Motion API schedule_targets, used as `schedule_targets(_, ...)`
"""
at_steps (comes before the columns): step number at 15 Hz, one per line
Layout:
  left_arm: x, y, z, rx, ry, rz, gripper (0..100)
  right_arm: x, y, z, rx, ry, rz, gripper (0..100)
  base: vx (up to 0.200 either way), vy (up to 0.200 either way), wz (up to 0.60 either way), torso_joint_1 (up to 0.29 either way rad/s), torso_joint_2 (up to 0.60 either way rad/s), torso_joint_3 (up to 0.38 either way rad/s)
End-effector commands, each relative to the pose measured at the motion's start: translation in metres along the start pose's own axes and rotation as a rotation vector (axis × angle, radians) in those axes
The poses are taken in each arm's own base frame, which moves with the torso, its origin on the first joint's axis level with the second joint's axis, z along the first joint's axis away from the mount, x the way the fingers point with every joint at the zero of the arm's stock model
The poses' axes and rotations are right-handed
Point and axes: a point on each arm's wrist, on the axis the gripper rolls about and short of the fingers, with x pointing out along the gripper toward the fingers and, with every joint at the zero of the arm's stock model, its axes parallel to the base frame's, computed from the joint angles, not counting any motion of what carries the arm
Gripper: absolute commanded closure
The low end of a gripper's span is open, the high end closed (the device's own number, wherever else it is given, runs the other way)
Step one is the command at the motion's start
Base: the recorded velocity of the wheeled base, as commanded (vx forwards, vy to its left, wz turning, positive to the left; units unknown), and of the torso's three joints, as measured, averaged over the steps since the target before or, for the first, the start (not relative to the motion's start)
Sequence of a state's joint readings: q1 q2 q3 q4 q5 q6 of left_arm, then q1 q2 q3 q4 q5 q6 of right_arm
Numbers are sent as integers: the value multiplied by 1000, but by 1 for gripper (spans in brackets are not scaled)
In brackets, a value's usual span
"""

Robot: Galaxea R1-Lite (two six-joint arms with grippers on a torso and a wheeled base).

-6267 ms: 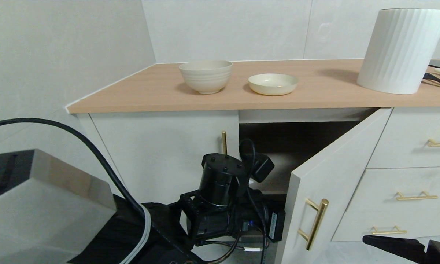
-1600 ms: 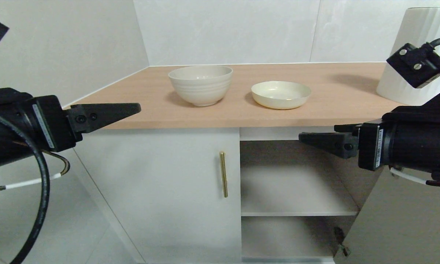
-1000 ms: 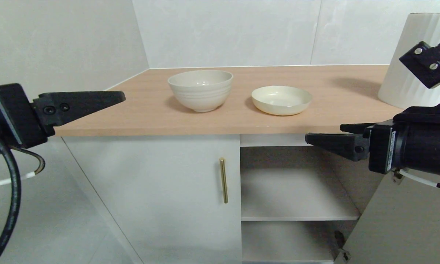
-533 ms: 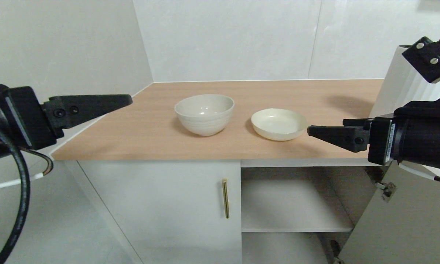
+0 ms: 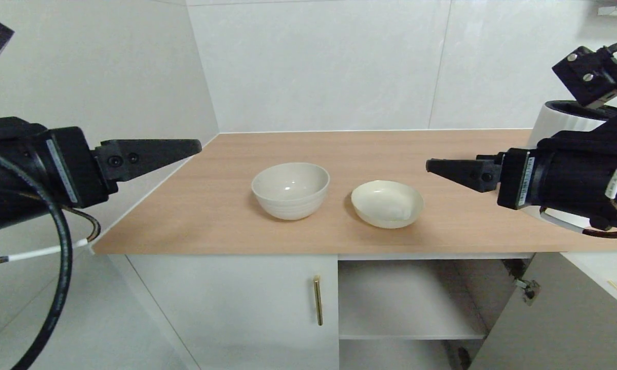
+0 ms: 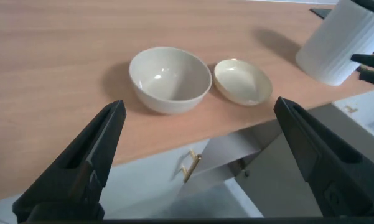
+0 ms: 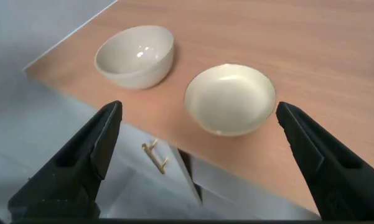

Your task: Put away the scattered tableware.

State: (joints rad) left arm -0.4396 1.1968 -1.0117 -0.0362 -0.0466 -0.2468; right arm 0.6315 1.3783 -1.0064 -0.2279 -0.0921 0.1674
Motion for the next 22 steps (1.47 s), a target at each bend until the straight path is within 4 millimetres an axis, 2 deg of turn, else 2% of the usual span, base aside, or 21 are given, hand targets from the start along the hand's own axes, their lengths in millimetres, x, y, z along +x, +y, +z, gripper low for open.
schedule_targets(1,20,0,8,-57,2,26,0,21,1,6,28,-17,-27,0,0,0,0,36,-85,-61)
schedule_targets(3,33,0,16,-118,-12,59,0,32,-4,12,93,-16,-134,0,0,0,0,9,-30,-18)
schedule_targets(4,71,16,24,-144,23,158,0,44,-14,11,106,44,-208,0,0,0,0,0,0,0)
schedule_targets(5,81,20,23,-147,47,175,0,46,-16,9,112,58,-219,0,0,0,0,0,0,0)
schedule_targets(7,134,39,-2,-162,195,240,0,60,-27,2,116,101,-261,0,0,0,0,0,0,0)
schedule_targets(8,134,39,-2,-162,195,240,0,60,-27,1,116,102,-261,0,0,0,0,0,0,0)
schedule_targets(9,156,49,-14,-168,238,269,0,74,-34,-1,137,117,-292,0,0,0,0,0,0,0)
schedule_targets(11,171,59,-24,-171,267,306,0,82,-38,-3,150,122,-309,0,0,0,0,0,0,0)
schedule_targets(15,193,68,-40,-153,295,401,0,82,-38,-5,148,125,-322,0,0,0,0,0,0,0)
schedule_targets(22,207,57,-50,-137,324,371,0,82,-38,-5,147,127,-324,0,0,0,0,0,0,0)
